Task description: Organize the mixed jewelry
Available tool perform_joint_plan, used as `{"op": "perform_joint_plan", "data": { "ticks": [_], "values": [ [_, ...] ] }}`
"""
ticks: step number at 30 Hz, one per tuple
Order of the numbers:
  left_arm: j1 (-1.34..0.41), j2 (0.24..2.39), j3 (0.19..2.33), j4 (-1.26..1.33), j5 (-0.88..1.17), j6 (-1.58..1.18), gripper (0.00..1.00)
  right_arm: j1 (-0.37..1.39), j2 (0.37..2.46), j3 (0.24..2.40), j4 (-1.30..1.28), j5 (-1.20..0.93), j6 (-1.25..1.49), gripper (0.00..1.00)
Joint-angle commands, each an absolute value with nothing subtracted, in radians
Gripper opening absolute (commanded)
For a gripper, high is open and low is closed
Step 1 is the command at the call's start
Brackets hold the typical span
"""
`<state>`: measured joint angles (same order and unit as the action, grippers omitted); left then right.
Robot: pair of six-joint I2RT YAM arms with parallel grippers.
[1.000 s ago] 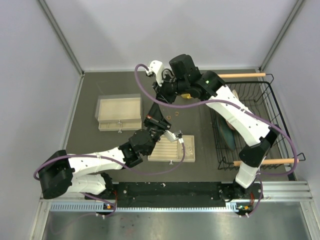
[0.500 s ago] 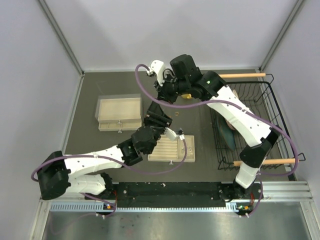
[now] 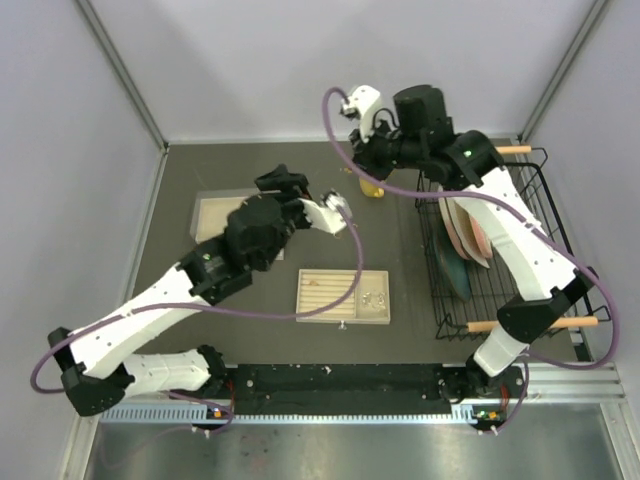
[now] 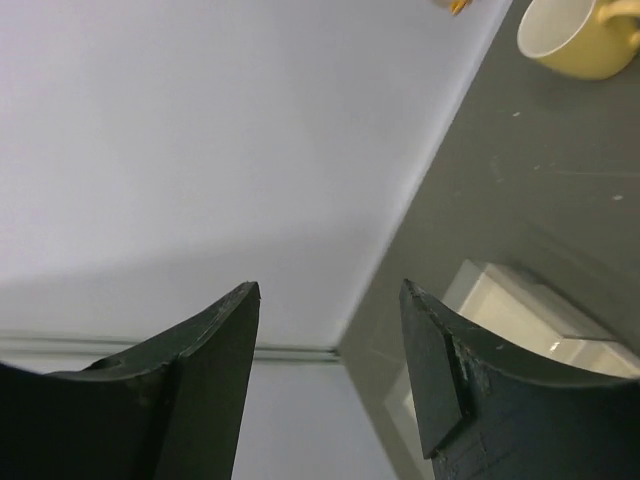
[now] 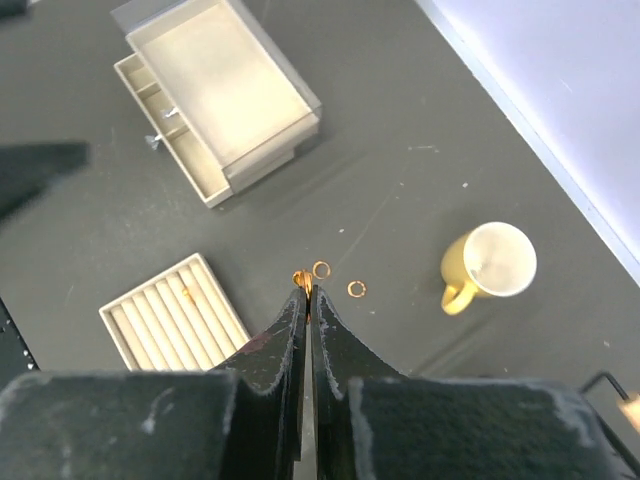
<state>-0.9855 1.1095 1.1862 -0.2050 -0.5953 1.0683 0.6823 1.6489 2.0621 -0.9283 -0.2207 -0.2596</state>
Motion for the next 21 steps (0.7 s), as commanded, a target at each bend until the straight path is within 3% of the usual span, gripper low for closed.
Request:
{"op": "perform_joint_plan", "data": {
  "ticks": [1,6,10,17,21],
  "values": [
    [-0.872,1.078,1.331,-0.56,-0.295,0.648,0.64,0.597,1.579,2.095,-0.9,-0.36,-0.192,0.0],
    [-0.62,1.104,1.439,-0.664,0.111,0.398,0.64,0.574,1.571,2.1,-0.882,-0.549,-0.141,0.0],
    [-0.432,1.138,1.453,-0.586,0.543,0.199,0.62,0.575,1.594,2.143,-0.864,-0.689,-0.112,0.0],
    [-0.336,1.127,1.307,-0.232,0.915,-0.104,0.62,0.574,1.574,2.073,-0.683,-0.847,-0.057,0.0],
    [-0.311,1.126,1.226,0.016,1.017,-0.35,0.63,0.575,1.571,2.019,-0.606,-0.885,0.02,0.0]
  ]
}}
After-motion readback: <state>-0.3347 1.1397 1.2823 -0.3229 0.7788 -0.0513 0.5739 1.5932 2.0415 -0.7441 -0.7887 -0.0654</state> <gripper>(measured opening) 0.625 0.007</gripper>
